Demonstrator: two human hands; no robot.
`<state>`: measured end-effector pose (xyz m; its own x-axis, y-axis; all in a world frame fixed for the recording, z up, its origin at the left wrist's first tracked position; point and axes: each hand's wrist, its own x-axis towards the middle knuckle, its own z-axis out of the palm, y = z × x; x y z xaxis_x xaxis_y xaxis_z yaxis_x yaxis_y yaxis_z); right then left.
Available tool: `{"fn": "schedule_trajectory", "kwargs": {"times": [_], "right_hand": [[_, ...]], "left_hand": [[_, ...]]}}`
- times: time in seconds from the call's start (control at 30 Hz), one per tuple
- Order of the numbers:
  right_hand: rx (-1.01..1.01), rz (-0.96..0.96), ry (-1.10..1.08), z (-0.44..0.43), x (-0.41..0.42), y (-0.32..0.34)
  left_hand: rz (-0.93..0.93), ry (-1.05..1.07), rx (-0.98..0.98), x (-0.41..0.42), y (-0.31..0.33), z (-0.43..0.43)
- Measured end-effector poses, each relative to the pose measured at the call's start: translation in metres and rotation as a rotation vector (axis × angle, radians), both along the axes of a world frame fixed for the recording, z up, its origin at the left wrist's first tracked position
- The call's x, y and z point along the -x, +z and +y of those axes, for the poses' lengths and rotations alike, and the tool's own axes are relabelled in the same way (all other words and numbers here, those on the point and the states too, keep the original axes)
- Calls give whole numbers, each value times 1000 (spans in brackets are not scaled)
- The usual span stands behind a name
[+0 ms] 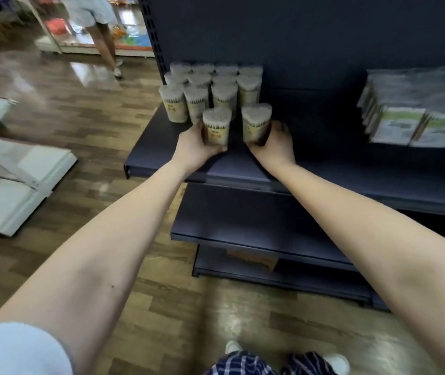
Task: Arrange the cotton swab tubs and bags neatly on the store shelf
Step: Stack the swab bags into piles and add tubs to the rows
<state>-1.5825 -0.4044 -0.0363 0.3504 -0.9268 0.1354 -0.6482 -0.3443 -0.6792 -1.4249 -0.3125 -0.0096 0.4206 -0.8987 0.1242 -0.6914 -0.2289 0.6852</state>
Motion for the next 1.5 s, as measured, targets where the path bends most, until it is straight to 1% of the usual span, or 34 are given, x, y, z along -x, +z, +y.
{"fn": "schedule_trajectory", "kwargs": {"times": [0.07, 0.17, 0.4, 0.5, 0.7, 0.9, 1.0, 1.17, 1.3, 1.4, 1.5], "right_hand": [[6, 51, -37, -6, 5, -2], [-37, 118, -92, -17, 15, 1], [-41, 109, -129, -28, 16, 1], [-51, 101, -143, -30, 1, 3], [-35, 117, -162, -37, -23, 6], [18, 157, -176, -45, -35, -1], [5, 125, -175, -48, -34, -4], [-42, 4, -159, -50, -32, -4], [-12, -39, -175, -50, -31, -7], [2, -49, -174, -51, -31, -9], [15, -13, -154, -50, -31, -10]], "left_hand": [[29, -48, -2, 12, -9, -14], [102, -38, 32, 27, -17, -32], [188, 84, 105, 29, -24, -36], [182, 121, 124, 29, -24, -35], [143, 131, 87, 27, -27, -42], [160, 121, 175, 24, -32, -46], [165, 121, 208, 23, -34, -48], [177, 128, 231, 23, -36, -48], [174, 122, 242, 23, -37, -47], [184, 113, 245, 22, -37, -47], [183, 96, 240, 21, -38, -47]]}}
